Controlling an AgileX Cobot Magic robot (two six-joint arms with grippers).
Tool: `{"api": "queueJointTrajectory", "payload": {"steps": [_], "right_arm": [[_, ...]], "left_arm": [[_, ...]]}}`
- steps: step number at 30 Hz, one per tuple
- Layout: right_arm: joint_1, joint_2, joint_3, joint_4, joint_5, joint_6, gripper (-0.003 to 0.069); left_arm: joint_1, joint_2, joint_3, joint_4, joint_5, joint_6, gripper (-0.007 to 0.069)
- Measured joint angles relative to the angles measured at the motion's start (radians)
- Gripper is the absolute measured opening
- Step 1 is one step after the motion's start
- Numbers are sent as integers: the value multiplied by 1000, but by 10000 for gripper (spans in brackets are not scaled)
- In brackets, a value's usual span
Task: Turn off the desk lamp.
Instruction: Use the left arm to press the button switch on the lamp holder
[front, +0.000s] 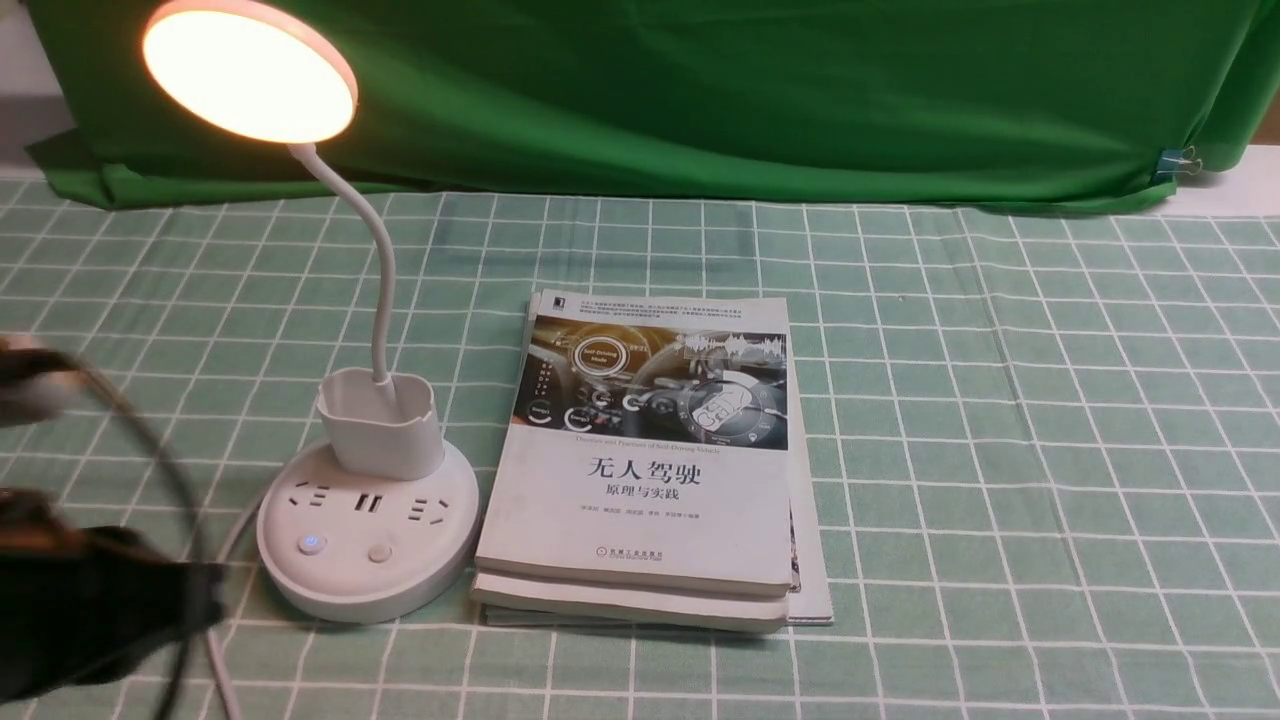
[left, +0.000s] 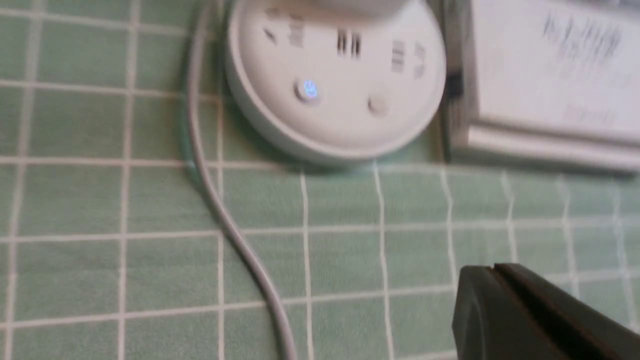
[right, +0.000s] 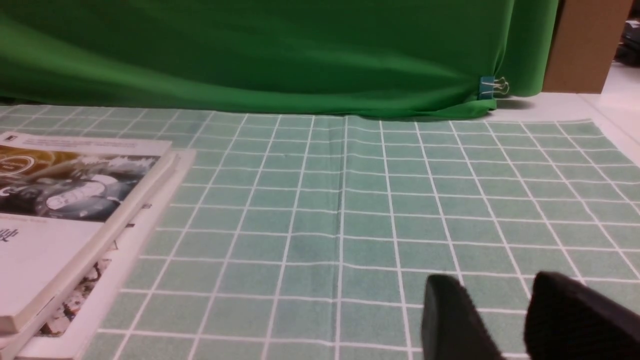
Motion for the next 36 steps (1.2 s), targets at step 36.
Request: {"api": "queueJointTrajectory", "payload": {"steps": [36], "right_arm": [[0,0,0,0,0,0,242]], "left_arm": [[-232,542,-202,235,48,-159,0]]}}
